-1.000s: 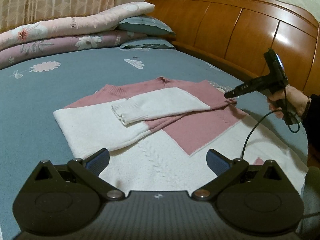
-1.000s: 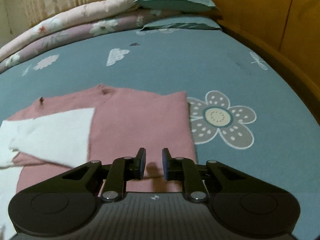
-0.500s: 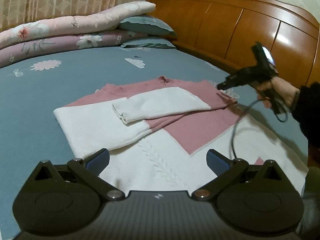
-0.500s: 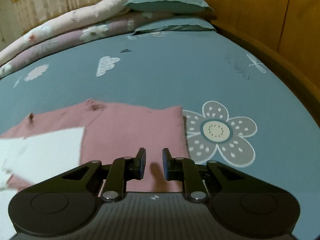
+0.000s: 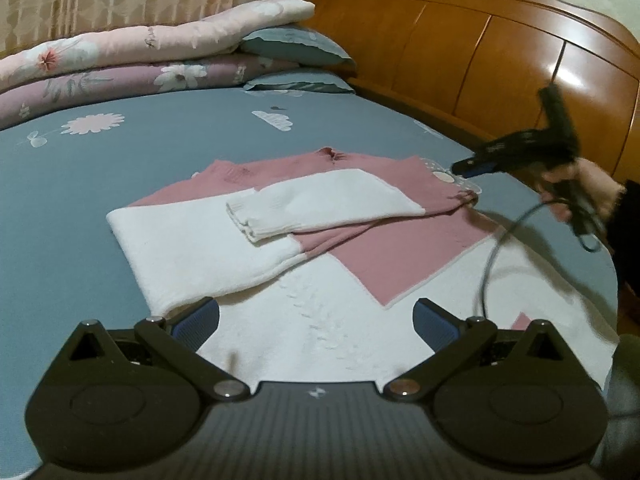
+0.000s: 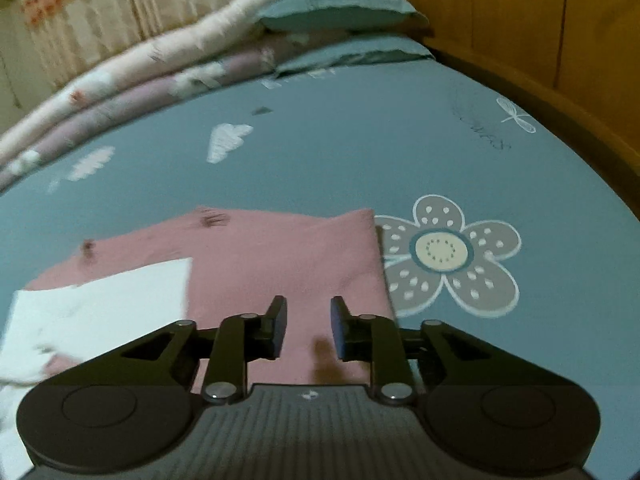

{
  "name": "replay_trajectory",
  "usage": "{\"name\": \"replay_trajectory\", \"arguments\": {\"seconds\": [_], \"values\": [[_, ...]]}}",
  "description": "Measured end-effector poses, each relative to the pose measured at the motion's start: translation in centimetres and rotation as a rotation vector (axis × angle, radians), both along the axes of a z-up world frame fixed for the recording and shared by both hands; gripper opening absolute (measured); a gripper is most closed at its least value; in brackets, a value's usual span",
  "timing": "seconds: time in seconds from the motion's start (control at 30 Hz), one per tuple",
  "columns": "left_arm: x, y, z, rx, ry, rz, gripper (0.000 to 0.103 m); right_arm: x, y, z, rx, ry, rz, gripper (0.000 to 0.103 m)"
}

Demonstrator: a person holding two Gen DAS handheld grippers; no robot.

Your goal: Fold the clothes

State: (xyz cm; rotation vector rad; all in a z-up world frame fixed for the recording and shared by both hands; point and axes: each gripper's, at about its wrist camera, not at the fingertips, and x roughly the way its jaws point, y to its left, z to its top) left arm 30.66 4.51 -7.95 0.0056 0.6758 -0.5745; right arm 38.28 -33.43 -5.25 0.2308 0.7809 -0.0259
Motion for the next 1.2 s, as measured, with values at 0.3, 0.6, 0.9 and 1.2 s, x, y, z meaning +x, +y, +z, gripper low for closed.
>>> {"name": "replay_trajectory", "arguments": {"seconds": [0.3,0.6,0.9,1.2], "values": [[0.1,-0.8,-0.5,0.019,0.016,-0.014,0.102,-1.7,0.4,-3.6,0.066,0.067,0.044,0.03],[-0.1,-1.2,-0.6,0.027,0.017,-0.019,0.102,-4.2,-0.7,-4.1,0.052,0.047,-0.057,0.024],[-2.2,-3.2,-0.6,0.074,0.01,-0.05,0.102,-11.8,2.4,-2.5,0.057,0.005,0.019,0.036],[-8.0,-7.6,-0.8,0.194,0.022,-0.077,0.102,-19.0,4.2,-3.7,-0.001,-0.012,0.037,0.05]]}}
